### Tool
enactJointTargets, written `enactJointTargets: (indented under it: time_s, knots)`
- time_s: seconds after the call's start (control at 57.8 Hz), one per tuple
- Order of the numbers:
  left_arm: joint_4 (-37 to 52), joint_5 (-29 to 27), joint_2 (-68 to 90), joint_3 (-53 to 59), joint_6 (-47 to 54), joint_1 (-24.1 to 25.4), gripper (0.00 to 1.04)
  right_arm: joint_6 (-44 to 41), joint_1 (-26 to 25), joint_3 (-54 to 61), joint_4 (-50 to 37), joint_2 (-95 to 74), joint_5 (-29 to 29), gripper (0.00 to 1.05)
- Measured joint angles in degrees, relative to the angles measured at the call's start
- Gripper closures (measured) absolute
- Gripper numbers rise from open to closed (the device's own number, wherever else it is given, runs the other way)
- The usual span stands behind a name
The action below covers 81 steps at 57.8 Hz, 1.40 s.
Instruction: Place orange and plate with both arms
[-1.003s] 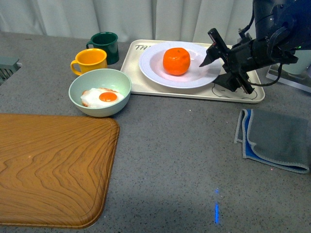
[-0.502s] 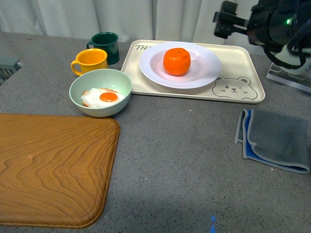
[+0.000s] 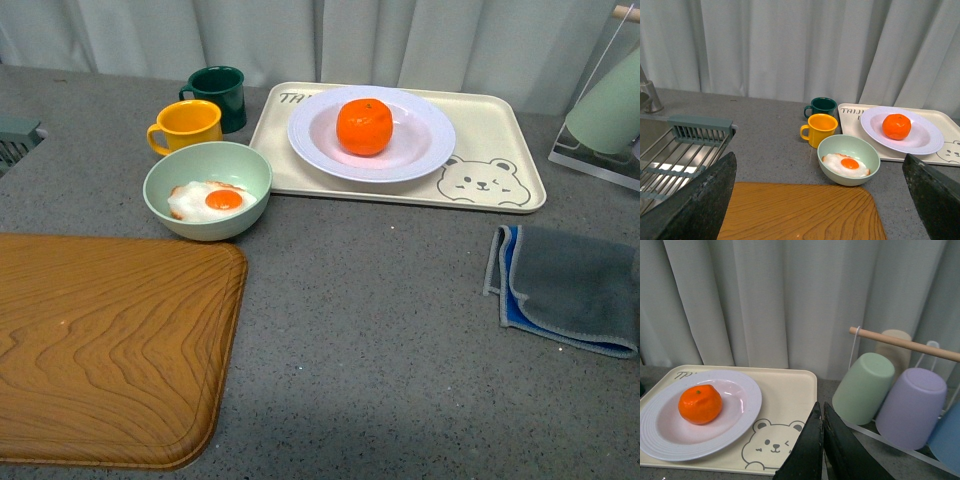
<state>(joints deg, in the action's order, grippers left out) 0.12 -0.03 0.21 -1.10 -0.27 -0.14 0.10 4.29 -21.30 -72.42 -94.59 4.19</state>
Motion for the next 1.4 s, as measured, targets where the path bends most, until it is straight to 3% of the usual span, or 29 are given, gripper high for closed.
enactJointTargets:
  time_s: [0.346, 0.64, 1.401]
  knots:
    - [0.0, 0.0, 0.0, 0.0, 0.0, 0.0, 0.07, 0.0, -4.1, 10.3, 8.1, 18.7, -3.8, 1.04]
    - [0.0, 0.0, 0.0, 0.0, 0.0, 0.0, 0.07, 0.0, -4.2, 15.8, 14.5, 30.2, -3.9, 1.04]
    - [0.0, 0.0, 0.0, 0.0, 0.0, 0.0, 0.07, 0.0, -4.2, 21.0, 40.7, 62.3, -4.1, 1.04]
